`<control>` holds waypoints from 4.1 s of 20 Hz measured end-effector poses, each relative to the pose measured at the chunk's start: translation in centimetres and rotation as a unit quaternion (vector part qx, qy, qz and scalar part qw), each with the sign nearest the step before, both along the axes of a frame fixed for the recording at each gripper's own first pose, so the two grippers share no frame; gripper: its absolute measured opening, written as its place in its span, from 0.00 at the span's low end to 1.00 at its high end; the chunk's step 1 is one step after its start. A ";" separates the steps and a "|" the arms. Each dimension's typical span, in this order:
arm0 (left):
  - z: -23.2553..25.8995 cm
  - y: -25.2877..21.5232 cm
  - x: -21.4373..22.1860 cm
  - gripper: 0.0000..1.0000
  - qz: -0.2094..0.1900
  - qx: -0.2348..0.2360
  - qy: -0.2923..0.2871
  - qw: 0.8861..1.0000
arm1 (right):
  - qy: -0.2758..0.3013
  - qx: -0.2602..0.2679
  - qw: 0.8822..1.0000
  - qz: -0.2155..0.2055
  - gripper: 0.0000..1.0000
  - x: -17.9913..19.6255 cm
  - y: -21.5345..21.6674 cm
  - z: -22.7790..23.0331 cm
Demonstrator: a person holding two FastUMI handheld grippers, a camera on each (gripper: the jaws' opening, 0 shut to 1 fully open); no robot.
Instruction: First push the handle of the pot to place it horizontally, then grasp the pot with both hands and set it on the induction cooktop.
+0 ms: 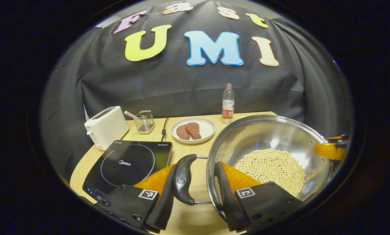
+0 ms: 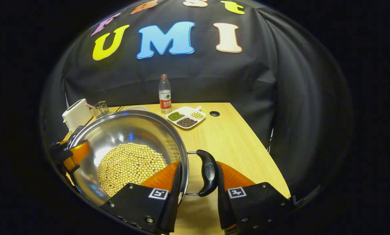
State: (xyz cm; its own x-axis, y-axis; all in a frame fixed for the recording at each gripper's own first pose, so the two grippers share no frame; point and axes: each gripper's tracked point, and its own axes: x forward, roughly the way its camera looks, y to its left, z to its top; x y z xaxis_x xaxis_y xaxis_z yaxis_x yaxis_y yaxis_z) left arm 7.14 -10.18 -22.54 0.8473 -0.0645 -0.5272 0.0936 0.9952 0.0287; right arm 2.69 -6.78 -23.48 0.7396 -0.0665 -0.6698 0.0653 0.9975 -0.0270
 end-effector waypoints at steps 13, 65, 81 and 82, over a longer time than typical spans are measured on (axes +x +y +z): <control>-0.5 10.7 2.9 0.72 0.010 -0.004 -0.002 1.000 | -0.005 -0.002 1.000 0.003 0.51 2.7 10.2 0.6; 13.9 26.9 -0.1 0.98 0.098 0.012 -0.188 0.977 | -0.229 -0.007 0.969 0.087 1.00 3.3 21.4 15.2; 25.9 7.6 -16.7 1.00 0.062 -0.021 -0.293 0.954 | -0.325 0.019 0.941 0.087 0.97 -10.9 5.8 25.3; 25.9 7.6 -16.9 0.98 0.062 -0.018 -0.290 0.955 | -0.325 0.018 0.942 0.083 0.97 -11.2 5.6 25.3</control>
